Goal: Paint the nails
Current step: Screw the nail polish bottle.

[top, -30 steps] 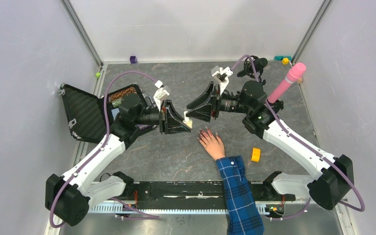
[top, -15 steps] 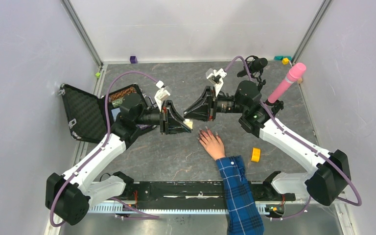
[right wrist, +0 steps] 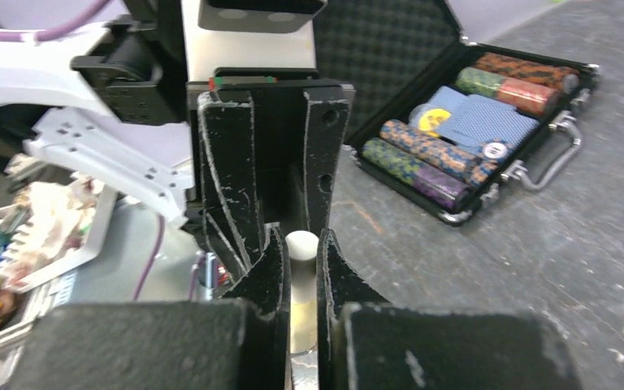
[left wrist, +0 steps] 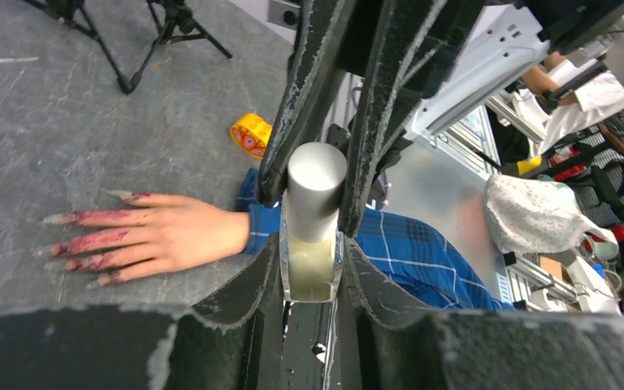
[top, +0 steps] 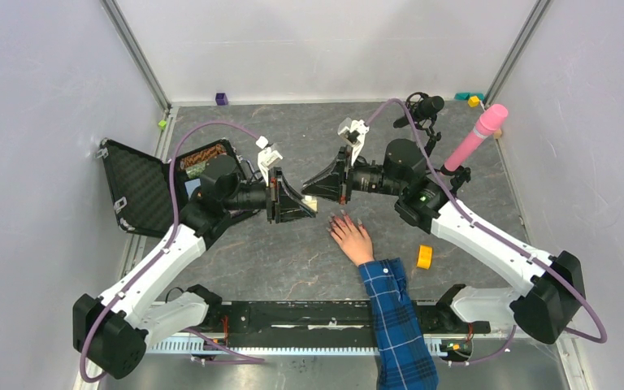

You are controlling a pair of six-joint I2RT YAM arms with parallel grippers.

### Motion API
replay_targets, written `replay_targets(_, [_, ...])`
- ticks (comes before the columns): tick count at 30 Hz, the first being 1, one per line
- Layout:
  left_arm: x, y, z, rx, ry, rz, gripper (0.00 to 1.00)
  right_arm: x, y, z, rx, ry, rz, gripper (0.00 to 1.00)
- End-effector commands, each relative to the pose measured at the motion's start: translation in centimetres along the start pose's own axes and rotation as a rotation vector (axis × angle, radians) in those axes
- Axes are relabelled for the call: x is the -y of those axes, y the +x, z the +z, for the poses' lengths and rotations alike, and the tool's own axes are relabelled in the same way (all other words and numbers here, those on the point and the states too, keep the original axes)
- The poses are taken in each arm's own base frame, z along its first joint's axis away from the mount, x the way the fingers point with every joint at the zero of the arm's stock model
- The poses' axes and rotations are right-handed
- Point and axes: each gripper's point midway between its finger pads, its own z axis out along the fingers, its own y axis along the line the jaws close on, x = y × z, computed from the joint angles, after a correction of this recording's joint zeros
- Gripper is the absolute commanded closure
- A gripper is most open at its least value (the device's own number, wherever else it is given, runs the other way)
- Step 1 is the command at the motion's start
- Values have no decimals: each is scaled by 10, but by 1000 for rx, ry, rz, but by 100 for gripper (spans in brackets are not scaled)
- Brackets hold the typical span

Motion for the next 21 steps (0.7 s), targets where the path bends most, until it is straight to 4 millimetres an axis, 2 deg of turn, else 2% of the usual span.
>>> replay_targets(1, [-10, -32, -5, 78, -139, 110, 98, 14, 11, 4, -48, 171, -87, 100])
replay_targets(8, [-25, -37, -13, 110, -257, 116, 98, 27, 20, 16, -62, 338, -76, 100])
replay_targets(16, [-44, -37, -19, 124, -365, 74, 98, 47, 28, 20, -32, 588, -22, 100])
replay_targets(21, [-48, -38, -21, 135, -386, 62, 98, 48, 32, 28, -9, 690, 2, 100])
